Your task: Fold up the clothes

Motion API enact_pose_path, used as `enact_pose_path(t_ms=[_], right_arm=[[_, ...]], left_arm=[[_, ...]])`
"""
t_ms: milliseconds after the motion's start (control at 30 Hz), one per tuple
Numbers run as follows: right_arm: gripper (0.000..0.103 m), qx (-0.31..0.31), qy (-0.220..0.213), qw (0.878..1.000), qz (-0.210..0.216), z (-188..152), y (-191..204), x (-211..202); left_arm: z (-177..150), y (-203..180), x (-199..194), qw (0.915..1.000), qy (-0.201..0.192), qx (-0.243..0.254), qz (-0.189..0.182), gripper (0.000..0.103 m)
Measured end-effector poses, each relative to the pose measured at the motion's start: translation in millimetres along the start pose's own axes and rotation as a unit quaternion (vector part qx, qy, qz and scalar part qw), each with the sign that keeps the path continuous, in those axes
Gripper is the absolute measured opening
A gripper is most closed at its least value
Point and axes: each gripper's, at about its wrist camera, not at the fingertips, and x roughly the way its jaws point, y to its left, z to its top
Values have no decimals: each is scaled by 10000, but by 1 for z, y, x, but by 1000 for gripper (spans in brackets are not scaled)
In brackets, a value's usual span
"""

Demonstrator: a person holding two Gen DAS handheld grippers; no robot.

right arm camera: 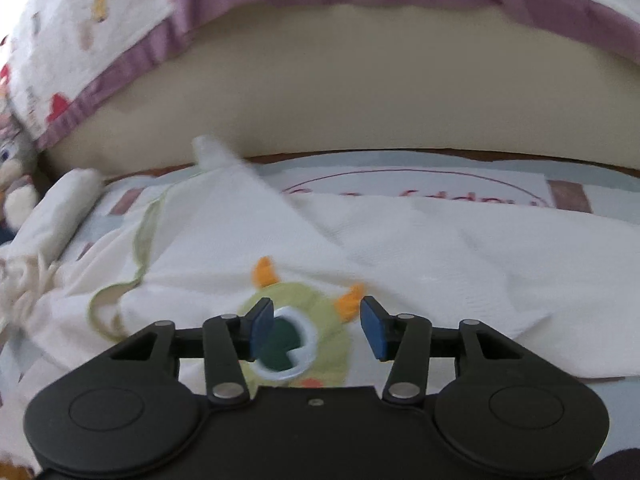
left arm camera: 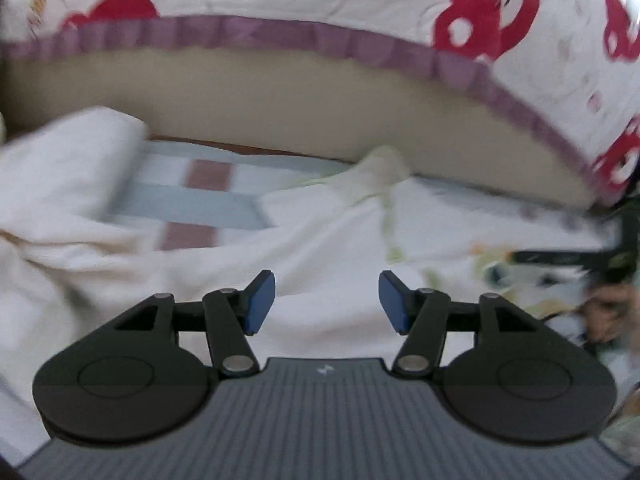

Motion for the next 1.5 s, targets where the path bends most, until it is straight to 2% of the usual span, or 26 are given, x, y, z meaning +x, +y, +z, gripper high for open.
enact_pose_path(t_ms=[67,167,233,333,400,500,567,667,733,867,933,967,1000,1033,1067,1133,1167,1200,1267,1333,1433,1500], right_arm=[[54,49,-55,9999,-93,4,-10,1],[54,-422,-209,9985,-267,24,-21,7],[54,-797,-335,9955,-401,43,-28,14],[54,-717,-252,9968,-256,71,-42,27],[54,-789,-415,9960,-22,74,-41,30],[54,-812,-235,9962,187,73,-38,44],[54,-893,-195,9956,187,72,-35,52],[54,-1036,-222,9943,76,72,-34,65],[56,-924,-190,9955,-26,72,-39,74],[66,-842,9,9963,141,63,-42,92],[71,-1265,-57,9918,145,55,-32,93],[71,-1625,-49,9867,29,50,-23,94],[69,-1958,-61,9806,-69,46,-14,94],[60,-2155,-112,9764,-101,43,-8,92],[55,-2169,-102,9761,-85,43,-5,91],[32,-2229,-91,9748,-82,43,0,90],[7,-2408,-106,9703,-187,41,3,89],[7,-2715,-108,9619,-293,40,7,85],[6,-3208,-173,9461,-399,32,17,79],[6,-3148,-372,9475,-416,37,16,70],[4,-2971,-748,9507,-478,47,13,55],[4,-2943,-1082,9470,-704,51,13,45]], left_arm=[[12,0,20,9999,98,64,6,57],[39,16,68,9992,337,97,198,56],[56,38,107,9973,641,-236,287,54],[69,59,149,9914,1065,-663,386,53],[74,65,171,9871,1236,-953,363,54],[76,76,201,9749,1574,-1576,-40,56],[71,73,212,9704,1685,-1729,-77,56],[69,62,220,9734,1678,-1556,75,58],[71,58,223,9742,1686,-1496,103,63],[75,58,232,9753,1667,-1443,92,72],[77,54,237,9788,1586,-1276,225,73],[78,52,239,9805,1541,-1182,310,75],[79,49,242,9823,1489,-1071,390,80],[79,44,245,9839,1463,-921,452,84],[78,37,248,9847,1488,-744,509,87],[76,20,252,9851,1522,-271,749,82],[75,10,254,9846,1517,49,872,63],[75,2,253,9837,1511,282,929,31],[79,-9,251,9818,1585,457,946,1],[86,-18,252,9786,1645,496,1136,0],[110,-37,238,9786,1021,886,1554,0],[118,-43,230,9794,788,981,1579,0]])
